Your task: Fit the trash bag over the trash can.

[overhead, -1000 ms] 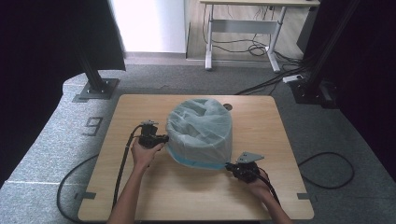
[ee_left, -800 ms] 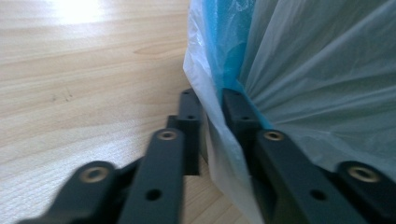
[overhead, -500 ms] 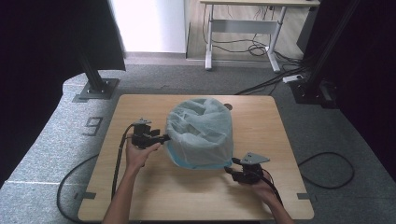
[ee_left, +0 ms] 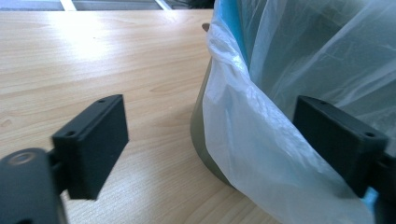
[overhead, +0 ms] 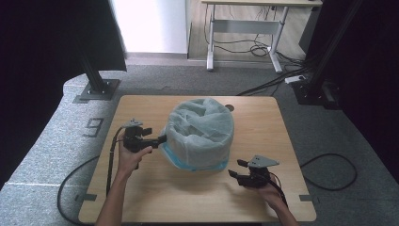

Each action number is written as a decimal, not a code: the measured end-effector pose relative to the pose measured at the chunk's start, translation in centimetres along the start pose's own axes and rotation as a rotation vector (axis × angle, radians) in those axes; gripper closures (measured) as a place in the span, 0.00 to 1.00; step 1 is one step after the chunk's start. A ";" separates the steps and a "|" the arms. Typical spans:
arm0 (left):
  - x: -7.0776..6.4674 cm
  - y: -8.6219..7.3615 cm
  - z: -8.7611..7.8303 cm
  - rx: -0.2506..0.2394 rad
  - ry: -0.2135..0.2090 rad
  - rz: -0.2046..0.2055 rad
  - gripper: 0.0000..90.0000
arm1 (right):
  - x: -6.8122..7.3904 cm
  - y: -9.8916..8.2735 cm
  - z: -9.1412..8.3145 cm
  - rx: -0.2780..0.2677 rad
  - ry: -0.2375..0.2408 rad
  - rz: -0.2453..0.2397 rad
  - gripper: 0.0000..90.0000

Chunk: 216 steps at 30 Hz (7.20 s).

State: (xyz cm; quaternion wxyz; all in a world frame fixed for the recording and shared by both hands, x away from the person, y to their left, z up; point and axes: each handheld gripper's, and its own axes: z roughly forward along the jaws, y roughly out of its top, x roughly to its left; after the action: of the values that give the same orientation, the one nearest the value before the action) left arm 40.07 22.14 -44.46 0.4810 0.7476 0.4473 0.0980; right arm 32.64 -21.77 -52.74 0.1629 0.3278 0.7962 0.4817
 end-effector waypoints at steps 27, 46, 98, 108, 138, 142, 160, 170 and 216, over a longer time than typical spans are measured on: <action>-2.0 1.3 0.4 0.082 0.044 0.045 0.07 | -0.1 -0.1 0.3 0.025 -0.025 0.018 0.43; -4.7 6.2 -4.8 -0.010 -0.079 0.143 0.16 | -0.5 -0.1 0.2 0.026 -0.025 0.031 0.44; -11.5 15.7 12.5 0.287 -0.097 0.280 0.35 | -2.2 -0.3 -1.6 -0.024 -0.001 0.103 0.43; -11.9 14.9 15.1 0.408 -0.072 0.312 0.37 | -2.3 -0.4 -1.8 -0.024 -0.003 0.107 0.43; -13.3 14.7 8.5 0.260 -0.090 0.362 0.32 | -2.5 -0.5 -2.0 -0.016 -0.017 0.113 0.43; -13.1 14.6 7.9 0.264 -0.085 0.365 0.32 | -2.4 -0.5 -1.9 -0.008 -0.013 0.109 0.43; -12.3 12.4 10.2 0.448 -0.060 0.367 0.33 | -2.4 -0.6 -1.8 -0.004 -0.012 0.110 0.43; -12.6 12.5 10.3 0.461 -0.044 0.381 0.33 | -2.3 -0.6 -1.8 -0.004 -0.008 0.109 0.43; -11.4 10.1 1.8 0.325 -0.043 0.375 0.30 | -2.3 -0.9 -1.7 0.009 -0.010 0.106 0.43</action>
State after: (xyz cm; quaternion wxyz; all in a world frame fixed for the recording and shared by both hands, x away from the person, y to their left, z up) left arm 40.32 10.92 -34.06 0.3372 0.8871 0.3001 0.0964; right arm 33.04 -24.71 -52.81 0.1397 0.3730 0.7790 0.4843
